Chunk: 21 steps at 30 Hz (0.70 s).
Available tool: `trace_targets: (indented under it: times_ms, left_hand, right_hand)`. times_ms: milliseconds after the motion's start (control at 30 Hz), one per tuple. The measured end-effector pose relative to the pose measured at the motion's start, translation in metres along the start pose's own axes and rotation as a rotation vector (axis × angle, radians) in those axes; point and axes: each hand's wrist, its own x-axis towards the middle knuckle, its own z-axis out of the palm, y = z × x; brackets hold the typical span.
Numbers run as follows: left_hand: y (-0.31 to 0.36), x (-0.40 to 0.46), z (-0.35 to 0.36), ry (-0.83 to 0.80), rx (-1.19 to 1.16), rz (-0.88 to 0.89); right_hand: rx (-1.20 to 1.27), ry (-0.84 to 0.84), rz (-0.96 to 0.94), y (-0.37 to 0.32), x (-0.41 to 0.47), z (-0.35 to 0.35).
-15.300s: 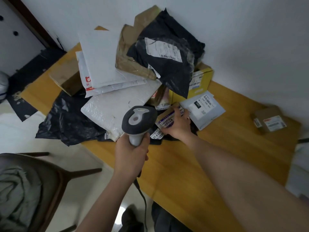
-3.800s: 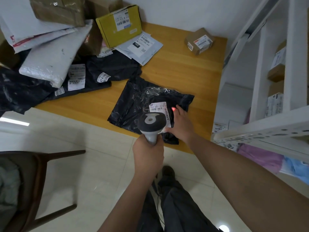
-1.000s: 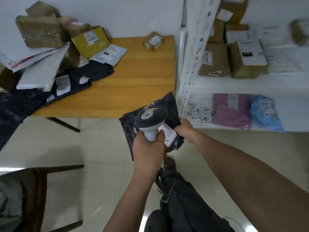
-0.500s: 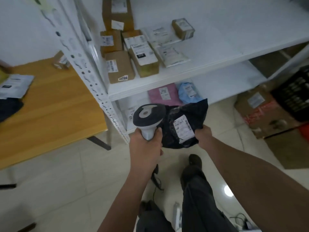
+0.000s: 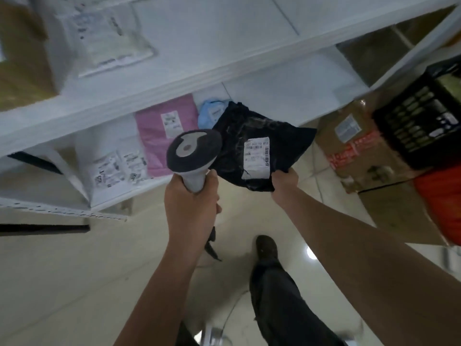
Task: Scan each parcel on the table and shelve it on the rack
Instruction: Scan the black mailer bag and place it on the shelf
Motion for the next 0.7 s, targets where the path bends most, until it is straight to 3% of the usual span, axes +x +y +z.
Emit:
trace_targets:
  times_ms: [233, 533, 633, 700]
  left_hand:
    - [-0.044, 0.079, 0.142, -0.003, 0.013, -0.033]
    - [-0.095, 0.177, 0.221, 0.042, 0.050, -0.019]
    - [-0.102, 0.194, 0.234, 0.038, 0.045, -0.017]
    - [-0.108, 0.203, 0.243, 0.038, 0.049, -0.008]
  right_hand:
    - [0.269, 0.032, 0.033, -0.013, 0.159, 0.008]
    - [0.514, -0.123, 0.114, -0.033, 0.281, 0.089]
    - [0.368, -0.239, 0.102, -0.042, 0.304, 0.107]
    - [0.125, -0.195, 0.000, -0.034, 0.317, 0.113]
